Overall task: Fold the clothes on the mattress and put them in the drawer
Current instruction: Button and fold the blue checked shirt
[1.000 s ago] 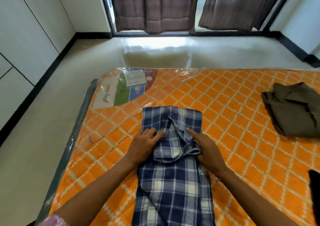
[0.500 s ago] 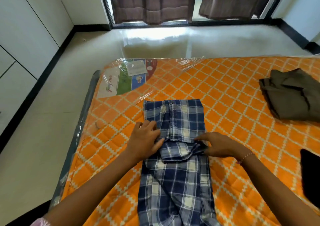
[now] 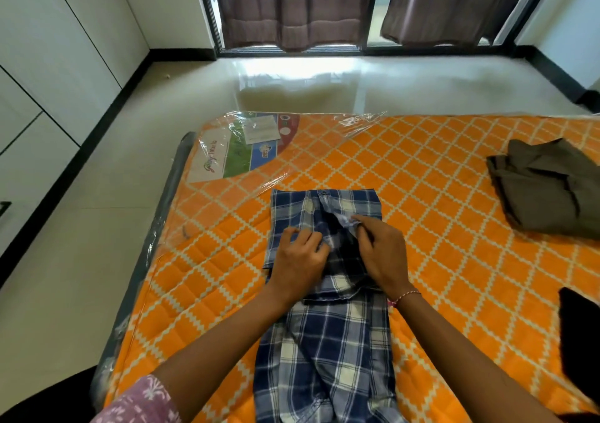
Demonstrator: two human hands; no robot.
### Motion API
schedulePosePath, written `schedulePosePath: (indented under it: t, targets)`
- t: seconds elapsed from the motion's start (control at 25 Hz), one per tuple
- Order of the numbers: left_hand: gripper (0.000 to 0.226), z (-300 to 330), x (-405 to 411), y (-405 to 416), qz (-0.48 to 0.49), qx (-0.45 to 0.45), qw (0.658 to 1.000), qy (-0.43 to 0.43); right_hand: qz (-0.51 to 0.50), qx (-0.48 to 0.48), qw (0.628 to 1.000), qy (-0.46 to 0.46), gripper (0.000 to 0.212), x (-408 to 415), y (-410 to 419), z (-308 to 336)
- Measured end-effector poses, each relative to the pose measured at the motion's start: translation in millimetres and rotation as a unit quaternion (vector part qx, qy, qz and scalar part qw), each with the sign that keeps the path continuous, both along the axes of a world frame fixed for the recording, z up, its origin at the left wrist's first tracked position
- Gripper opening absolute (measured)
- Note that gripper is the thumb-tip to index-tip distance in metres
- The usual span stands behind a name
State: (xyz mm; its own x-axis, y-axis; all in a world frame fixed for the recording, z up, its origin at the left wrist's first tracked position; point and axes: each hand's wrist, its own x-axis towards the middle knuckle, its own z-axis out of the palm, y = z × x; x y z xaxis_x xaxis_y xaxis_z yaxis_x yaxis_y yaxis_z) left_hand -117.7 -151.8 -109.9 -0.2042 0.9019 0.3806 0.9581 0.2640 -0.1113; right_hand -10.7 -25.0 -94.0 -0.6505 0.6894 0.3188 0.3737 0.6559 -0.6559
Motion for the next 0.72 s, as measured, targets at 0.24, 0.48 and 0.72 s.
schedulePosePath:
  t: [0.24, 0.48, 0.72]
  targets:
    - [0.015, -6.1, 18.5, 13.0, -0.055, -0.055, 0.994, -0.077, 0.046, 0.041, 0.996, -0.069, 0.028, 9.7, 0.0, 8.4]
    - [0.024, -14.3, 11.7, -18.7, -0.118, -0.011, 0.987, -0.105, 0.160, 0.084, 0.946, -0.267, 0.029, 9.0, 7.1, -12.4]
    - [0.078, -33.8, 2.2, -29.1, 0.029, -0.226, 0.952, -0.205, 0.196, 0.058, 0.894, -0.399, 0.068, 17.8, -19.2, -54.2]
